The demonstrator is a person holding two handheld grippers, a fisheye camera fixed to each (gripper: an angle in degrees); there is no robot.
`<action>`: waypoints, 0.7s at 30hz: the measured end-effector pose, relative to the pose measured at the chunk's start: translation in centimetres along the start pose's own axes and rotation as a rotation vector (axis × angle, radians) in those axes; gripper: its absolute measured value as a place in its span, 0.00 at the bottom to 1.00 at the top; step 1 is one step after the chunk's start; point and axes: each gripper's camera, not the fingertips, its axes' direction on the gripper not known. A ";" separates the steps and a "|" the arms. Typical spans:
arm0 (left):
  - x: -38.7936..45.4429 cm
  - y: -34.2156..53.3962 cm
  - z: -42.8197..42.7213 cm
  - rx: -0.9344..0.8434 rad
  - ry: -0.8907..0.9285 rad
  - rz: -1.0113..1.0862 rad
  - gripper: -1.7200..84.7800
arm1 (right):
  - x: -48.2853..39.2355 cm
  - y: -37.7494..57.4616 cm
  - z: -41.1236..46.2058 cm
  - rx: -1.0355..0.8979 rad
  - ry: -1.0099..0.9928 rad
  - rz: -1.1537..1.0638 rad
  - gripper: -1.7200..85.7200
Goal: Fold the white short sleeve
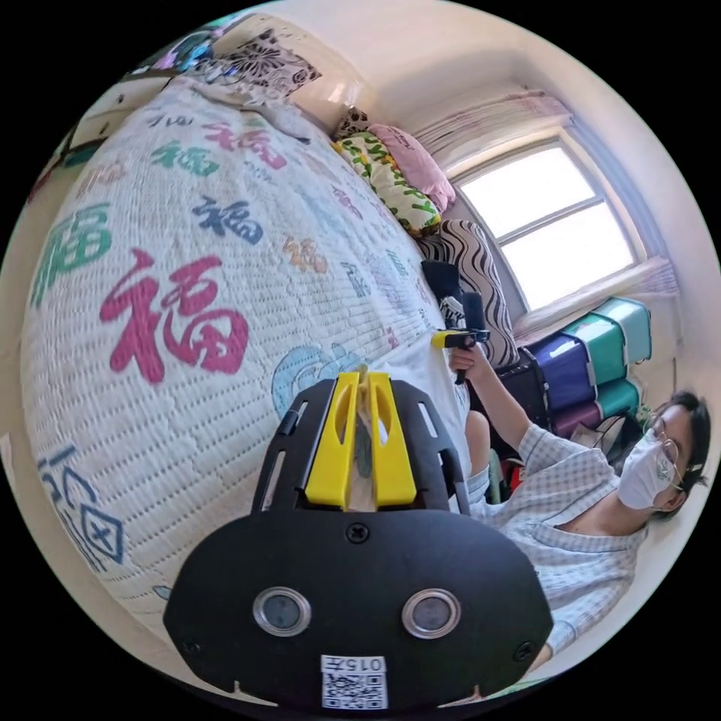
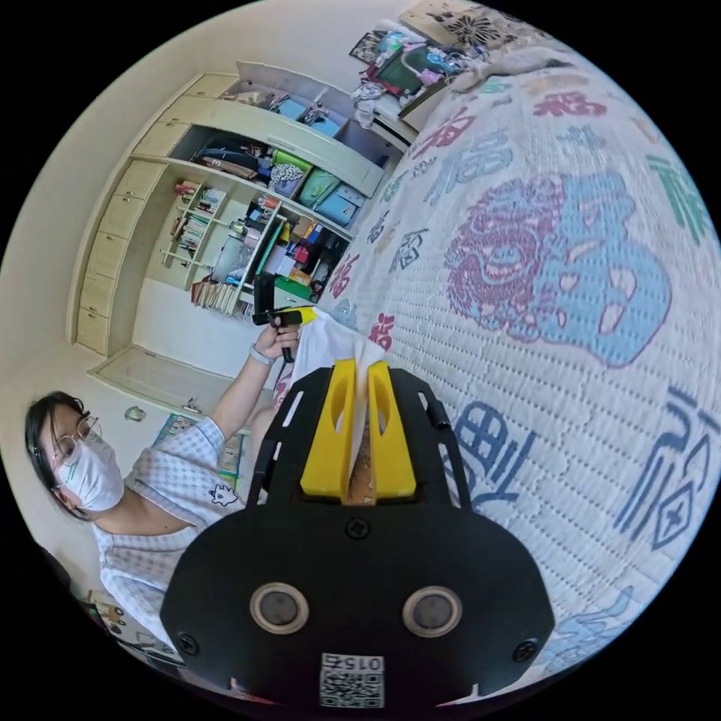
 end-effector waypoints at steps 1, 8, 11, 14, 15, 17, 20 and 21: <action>0.7 -0.6 -0.6 0.031 0.000 0.025 0.03 | -0.6 -0.3 -0.8 0.032 0.015 -0.020 0.04; 5.6 0.5 -2.2 0.118 0.045 0.179 0.03 | -4.7 1.8 -2.8 0.080 -0.004 -0.148 0.04; 9.3 4.2 -2.4 0.099 0.050 0.291 0.03 | -8.0 5.5 -2.5 0.027 0.017 -0.257 0.03; 13.1 9.2 -2.1 0.055 0.025 0.396 0.03 | -11.4 10.2 -1.2 -0.037 0.068 -0.359 0.03; 13.7 10.2 -1.9 0.043 0.023 0.412 0.03 | -12.0 11.2 -0.7 -0.054 0.084 -0.374 0.03; 15.7 14.0 -0.6 -0.010 -0.007 0.442 0.03 | -13.9 14.8 1.5 -0.109 0.166 -0.423 0.03; 17.0 17.6 1.8 -0.094 -0.057 0.443 0.03 | -15.3 18.6 4.1 -0.145 0.264 -0.485 0.03; 17.2 18.2 2.2 -0.110 -0.063 0.443 0.03 | -15.5 19.3 4.5 -0.142 0.274 -0.494 0.03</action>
